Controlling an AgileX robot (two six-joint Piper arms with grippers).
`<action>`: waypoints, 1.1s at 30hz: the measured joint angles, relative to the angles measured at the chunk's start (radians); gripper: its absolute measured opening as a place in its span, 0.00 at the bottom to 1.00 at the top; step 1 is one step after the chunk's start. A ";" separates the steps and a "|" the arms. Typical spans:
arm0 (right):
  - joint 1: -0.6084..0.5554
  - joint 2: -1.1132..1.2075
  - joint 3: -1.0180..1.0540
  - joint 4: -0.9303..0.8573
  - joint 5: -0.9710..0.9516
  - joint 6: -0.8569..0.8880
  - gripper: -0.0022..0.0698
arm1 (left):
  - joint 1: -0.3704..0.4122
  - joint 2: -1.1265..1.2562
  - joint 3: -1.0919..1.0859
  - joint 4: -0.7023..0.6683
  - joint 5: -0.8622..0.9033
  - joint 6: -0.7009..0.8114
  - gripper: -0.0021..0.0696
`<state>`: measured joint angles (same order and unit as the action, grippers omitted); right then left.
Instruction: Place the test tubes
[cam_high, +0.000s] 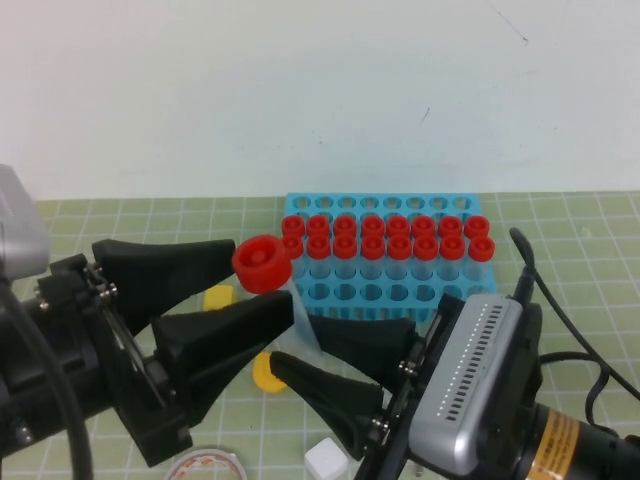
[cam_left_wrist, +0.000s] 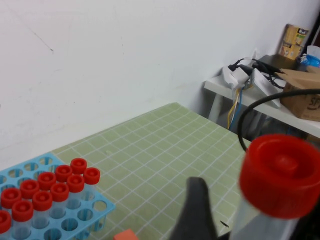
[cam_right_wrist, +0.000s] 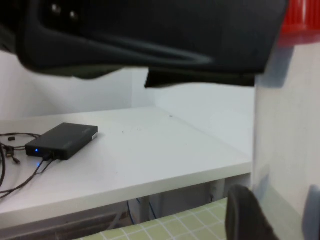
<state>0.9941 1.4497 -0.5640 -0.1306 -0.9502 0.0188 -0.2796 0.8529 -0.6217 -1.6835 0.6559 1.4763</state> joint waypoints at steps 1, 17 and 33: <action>0.000 0.002 0.000 0.000 0.000 0.002 0.36 | 0.000 0.000 0.000 0.000 -0.002 0.000 0.73; 0.000 0.031 -0.006 -0.014 -0.008 0.025 0.36 | 0.000 0.026 0.000 0.000 -0.013 0.034 0.44; 0.000 0.032 -0.006 -0.012 -0.006 0.027 0.36 | 0.000 0.047 -0.002 -0.018 0.006 0.067 0.40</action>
<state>0.9941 1.4822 -0.5696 -0.1428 -0.9566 0.0460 -0.2796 0.8996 -0.6232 -1.7015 0.6615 1.5430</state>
